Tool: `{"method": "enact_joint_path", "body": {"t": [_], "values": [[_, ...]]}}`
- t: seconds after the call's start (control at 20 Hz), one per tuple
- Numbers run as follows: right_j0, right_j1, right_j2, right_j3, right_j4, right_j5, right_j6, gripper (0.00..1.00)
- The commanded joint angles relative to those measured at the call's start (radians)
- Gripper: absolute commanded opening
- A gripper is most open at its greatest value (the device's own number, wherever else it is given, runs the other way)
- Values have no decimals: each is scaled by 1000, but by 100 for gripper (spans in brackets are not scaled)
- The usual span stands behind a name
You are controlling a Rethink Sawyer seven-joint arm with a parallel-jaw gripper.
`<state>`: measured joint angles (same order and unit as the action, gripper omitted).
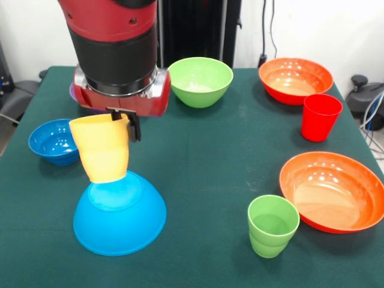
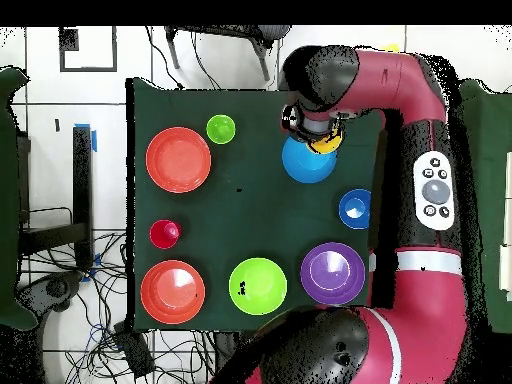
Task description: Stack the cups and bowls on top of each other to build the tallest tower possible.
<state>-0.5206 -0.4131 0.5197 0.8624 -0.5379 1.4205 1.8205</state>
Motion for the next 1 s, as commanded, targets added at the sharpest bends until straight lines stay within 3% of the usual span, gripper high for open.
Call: {"method": "enact_joint_path", "body": {"t": [0.05,0.2,0.45,1.0], "values": [[35,57,43,-50,-47,51,-314,0],[37,59,35,-50,-63,22,-321,0],[53,107,42,-144,-83,106,-347,0],[77,143,28,-205,-74,152,-320,0]]}}
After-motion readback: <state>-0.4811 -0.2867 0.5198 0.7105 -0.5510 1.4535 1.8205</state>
